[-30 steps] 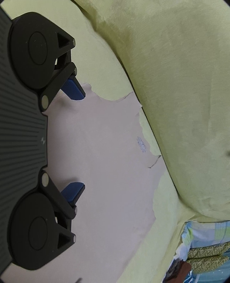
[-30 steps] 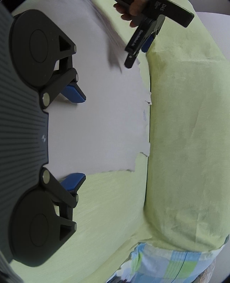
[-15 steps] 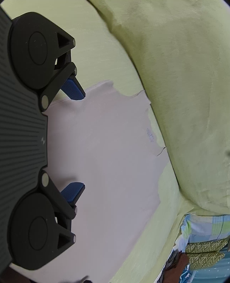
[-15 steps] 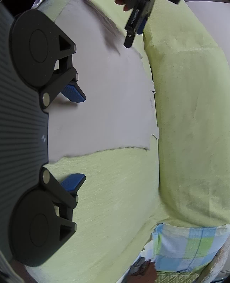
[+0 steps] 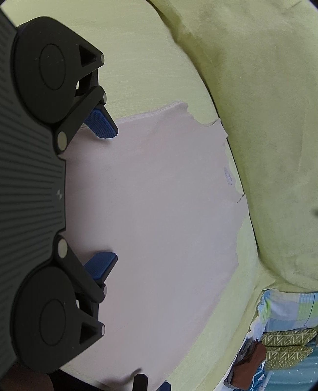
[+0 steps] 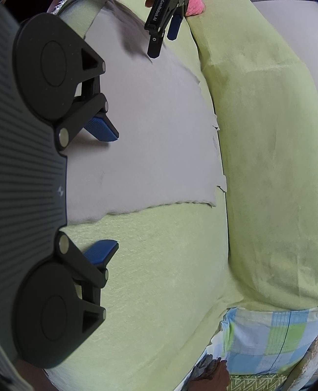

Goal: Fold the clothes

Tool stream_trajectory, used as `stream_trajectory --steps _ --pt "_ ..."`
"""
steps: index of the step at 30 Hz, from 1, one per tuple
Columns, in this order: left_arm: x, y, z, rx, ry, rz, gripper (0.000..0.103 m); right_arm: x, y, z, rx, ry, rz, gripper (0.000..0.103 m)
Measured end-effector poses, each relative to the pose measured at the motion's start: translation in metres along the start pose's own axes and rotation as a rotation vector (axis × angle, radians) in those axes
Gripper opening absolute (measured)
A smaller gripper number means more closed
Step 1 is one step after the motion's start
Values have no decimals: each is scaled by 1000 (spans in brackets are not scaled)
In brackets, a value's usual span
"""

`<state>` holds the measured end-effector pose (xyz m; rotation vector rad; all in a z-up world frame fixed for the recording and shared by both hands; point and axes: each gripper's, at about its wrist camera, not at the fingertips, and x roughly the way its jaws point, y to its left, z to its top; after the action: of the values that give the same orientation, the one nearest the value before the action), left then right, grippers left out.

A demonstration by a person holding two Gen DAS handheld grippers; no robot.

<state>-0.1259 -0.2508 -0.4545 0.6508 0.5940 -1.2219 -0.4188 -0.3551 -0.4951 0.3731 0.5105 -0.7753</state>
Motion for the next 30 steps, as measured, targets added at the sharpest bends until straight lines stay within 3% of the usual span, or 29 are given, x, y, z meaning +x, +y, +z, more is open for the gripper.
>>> stream_trajectory --steps 17,23,30 --pt "-17 2 -21 -25 -29 -1 100 -6 -6 -2 45 26 45 85" --pt "-46 37 -49 -157 -44 -18 100 -16 -22 -5 76 45 65 85" --pt "-59 73 -78 -275 -13 -99 100 -21 -46 -8 136 101 176 84"
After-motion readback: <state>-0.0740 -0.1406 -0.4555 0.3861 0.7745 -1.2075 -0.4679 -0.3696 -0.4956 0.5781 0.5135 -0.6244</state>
